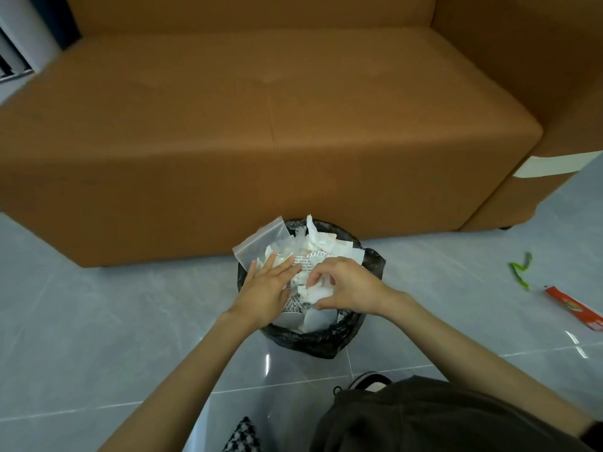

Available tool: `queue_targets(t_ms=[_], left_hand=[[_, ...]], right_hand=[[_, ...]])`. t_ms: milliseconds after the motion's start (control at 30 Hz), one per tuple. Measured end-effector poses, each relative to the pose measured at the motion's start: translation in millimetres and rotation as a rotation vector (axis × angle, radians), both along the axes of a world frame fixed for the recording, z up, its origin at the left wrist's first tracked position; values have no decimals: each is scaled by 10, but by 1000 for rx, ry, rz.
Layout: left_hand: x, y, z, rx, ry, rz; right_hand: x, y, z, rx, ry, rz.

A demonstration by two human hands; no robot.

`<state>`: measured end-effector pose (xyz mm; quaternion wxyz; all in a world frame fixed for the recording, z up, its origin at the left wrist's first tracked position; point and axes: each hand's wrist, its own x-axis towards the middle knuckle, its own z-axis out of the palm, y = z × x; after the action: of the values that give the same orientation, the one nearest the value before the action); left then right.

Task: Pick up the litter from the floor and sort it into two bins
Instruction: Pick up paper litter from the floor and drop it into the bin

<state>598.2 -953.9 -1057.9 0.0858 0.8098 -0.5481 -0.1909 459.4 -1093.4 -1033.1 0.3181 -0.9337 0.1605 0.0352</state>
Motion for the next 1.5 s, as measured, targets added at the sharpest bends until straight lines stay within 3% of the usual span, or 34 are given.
queue_targets(t_ms=[300,500,900,1200,1500], left_hand=[[-41,-185,442,-166,79,42],[-139,-510,625,-141,110,25],[-920,-2203,906,-109,77,-259],[-1876,-3290,401,-38,83,-417],[-2611,-4109,-623,97,108,-555]], right_hand=[[-122,-264,389,124,12,-44],[-234,-666,523,39,73,-135],[-1281,-1969,740,-75,367,-460],[-2544,-2595,-32,-48,547,-835],[-3351,-2948,-1039,11,496,-1311]])
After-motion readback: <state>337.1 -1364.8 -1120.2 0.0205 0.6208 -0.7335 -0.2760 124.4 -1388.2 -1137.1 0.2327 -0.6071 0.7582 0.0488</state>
